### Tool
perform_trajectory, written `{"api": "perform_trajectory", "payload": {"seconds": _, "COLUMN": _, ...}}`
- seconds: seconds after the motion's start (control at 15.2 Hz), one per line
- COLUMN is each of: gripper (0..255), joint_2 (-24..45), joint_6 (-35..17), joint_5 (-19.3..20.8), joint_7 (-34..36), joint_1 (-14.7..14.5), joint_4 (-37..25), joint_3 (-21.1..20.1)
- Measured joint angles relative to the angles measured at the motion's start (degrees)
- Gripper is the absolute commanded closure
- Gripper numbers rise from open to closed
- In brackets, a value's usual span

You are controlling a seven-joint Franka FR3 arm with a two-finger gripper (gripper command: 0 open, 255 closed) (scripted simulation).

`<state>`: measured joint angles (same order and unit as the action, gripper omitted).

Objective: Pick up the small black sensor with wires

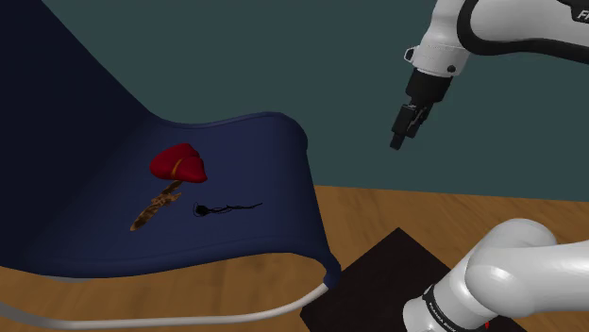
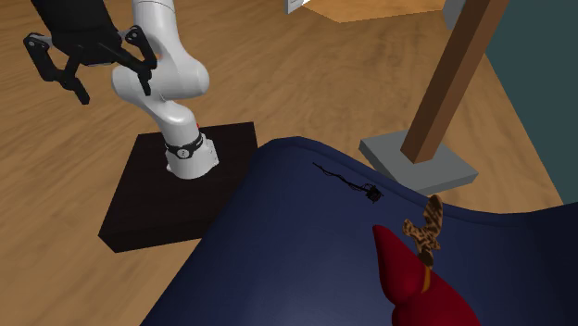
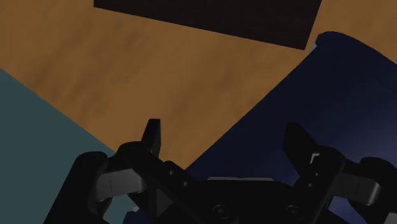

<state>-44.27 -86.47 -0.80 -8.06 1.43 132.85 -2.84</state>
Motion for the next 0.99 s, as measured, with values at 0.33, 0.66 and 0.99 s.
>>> {"api": "perform_trajectory", "payload": {"seconds": 0.33, "gripper": 0, "joint_2": 0.93, "joint_6": -2.98, "joint_5": -2.8, "joint_7": 4.94, "joint_1": -1.0, "joint_4": 1.05, "joint_3": -4.03}}
{"api": "perform_trajectory", "payload": {"seconds": 0.66, "gripper": 0, "joint_2": 4.72, "joint_6": -8.23, "joint_5": -6.33, "joint_7": 12.51, "joint_1": -2.08, "joint_4": 0.6, "joint_3": -10.32}}
{"api": "perform_trajectory", "payload": {"seconds": 0.99, "gripper": 0, "joint_2": 9.04, "joint_6": -13.68, "joint_5": -8.85, "joint_7": 20.4, "joint_1": -2.87, "joint_4": -0.35, "joint_3": -16.95}}
